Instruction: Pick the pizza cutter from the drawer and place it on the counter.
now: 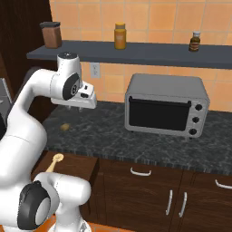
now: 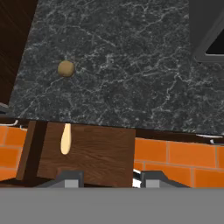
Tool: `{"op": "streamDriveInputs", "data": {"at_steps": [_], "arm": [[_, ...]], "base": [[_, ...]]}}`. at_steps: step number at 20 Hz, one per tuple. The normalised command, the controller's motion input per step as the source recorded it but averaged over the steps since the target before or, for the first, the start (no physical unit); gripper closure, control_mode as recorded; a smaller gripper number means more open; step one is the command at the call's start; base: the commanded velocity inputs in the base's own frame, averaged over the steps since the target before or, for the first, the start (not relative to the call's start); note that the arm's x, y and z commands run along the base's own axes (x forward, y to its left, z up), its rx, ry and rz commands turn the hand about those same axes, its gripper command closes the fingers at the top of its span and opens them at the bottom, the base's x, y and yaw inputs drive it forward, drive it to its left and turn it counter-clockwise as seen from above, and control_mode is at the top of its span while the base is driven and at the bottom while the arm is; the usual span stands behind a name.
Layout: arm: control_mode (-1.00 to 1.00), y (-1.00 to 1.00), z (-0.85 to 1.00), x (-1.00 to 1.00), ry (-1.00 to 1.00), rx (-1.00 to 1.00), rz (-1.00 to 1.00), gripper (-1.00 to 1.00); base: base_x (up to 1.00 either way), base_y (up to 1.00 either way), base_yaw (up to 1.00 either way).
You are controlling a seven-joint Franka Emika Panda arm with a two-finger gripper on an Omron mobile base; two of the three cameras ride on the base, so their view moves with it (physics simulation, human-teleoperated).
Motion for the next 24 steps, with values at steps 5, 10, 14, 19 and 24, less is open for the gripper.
{"op": "streamDriveInputs", "data": {"at_steps": [5,10,14,19,24], "arm": [[-1.0,-0.01,-0.25,-0.49,0.0,0.0,0.0,-1.0],[-1.0,-0.06,-0.53,-0.91,0.0,0.0,-0.02,-1.0],[-1.0,0.0,-0.47,-0.69,0.06,-0.01,0.0,-1.0],[-1.0,0.0,-0.4,-0.56,0.06,0.0,0.0,-1.0],[1.0,0.0,-0.1,-0.1,0.0,0.0,0.0,-1.0]], "base": [[0.0,0.0,0.0],[0.0,0.0,0.0],[0.0,0.0,0.0],[0.0,0.0,0.0],[-0.44,0.0,0.0]]}}
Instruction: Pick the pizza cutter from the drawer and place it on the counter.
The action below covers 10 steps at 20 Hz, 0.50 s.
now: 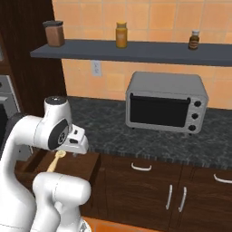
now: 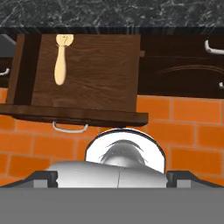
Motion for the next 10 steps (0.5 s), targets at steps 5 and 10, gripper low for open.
{"op": "streamDriveInputs", "data": {"at_steps": [5,10], "arm": [[1.0,0.0,0.0,0.0,0.0,0.0,0.0,-1.0],[1.0,0.0,0.0,0.0,0.0,0.0,0.0,-1.0]], "base": [[-0.67,0.32,0.0],[-0.33,0.59,0.0]]}}
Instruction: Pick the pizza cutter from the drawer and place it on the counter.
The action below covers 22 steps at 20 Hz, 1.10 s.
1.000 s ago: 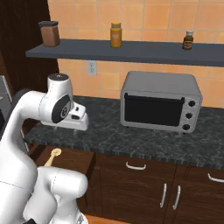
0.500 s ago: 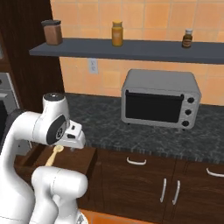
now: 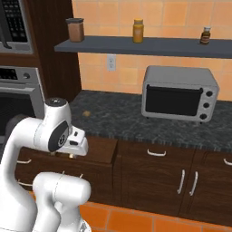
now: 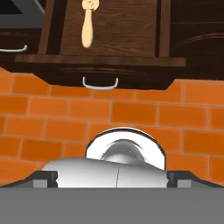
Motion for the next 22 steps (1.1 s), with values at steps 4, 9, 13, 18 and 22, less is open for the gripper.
{"op": "streamDriveInputs", "data": {"at_steps": [4,9,13,18,22], "arm": [[-1.0,0.15,-0.17,0.35,0.0,0.0,0.02,-1.0],[-1.0,-0.02,-0.58,0.97,0.0,0.0,0.11,-1.0],[-1.0,0.0,-0.92,0.97,0.15,0.0,0.14,-1.0],[-1.0,0.0,-0.58,0.73,0.17,0.0,0.05,-1.0],[-1.0,0.11,-0.13,0.66,0.05,0.0,0.0,-1.0]], "base": [[0.0,0.0,0.0],[0.0,0.0,0.0],[0.0,0.0,0.0],[0.0,0.0,0.0],[0.0,0.0,0.0]]}}
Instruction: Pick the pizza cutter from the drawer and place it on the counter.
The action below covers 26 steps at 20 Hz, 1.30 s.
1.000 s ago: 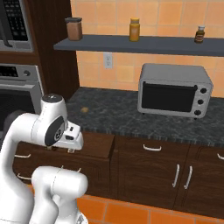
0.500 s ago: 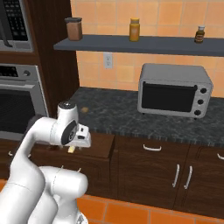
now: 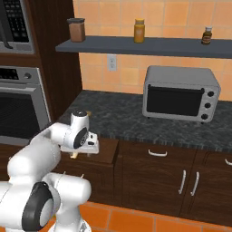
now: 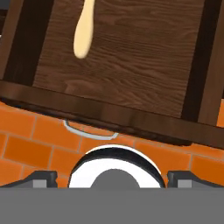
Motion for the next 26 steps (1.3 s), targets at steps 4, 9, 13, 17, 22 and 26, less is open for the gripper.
{"op": "streamDriveInputs", "data": {"at_steps": [4,9,13,17,22,26], "arm": [[-1.0,0.09,-0.09,0.55,0.0,0.0,-0.04,-1.0],[-1.0,0.06,-0.37,0.19,0.04,0.0,-0.03,-1.0],[-1.0,0.05,-0.53,0.05,0.05,-0.01,-0.02,-1.0],[-1.0,0.03,-0.73,-0.03,0.13,-0.05,0.0,-1.0],[-1.0,-0.01,-0.26,-0.85,0.13,0.0,0.0,-1.0],[-1.0,-0.1,0.0,-1.0,0.05,0.0,0.02,-1.0]], "base": [[0.0,0.0,0.0],[0.0,0.0,0.0],[0.0,0.0,0.0],[0.0,0.0,0.0],[0.0,0.0,0.0],[0.0,0.0,0.0]]}}
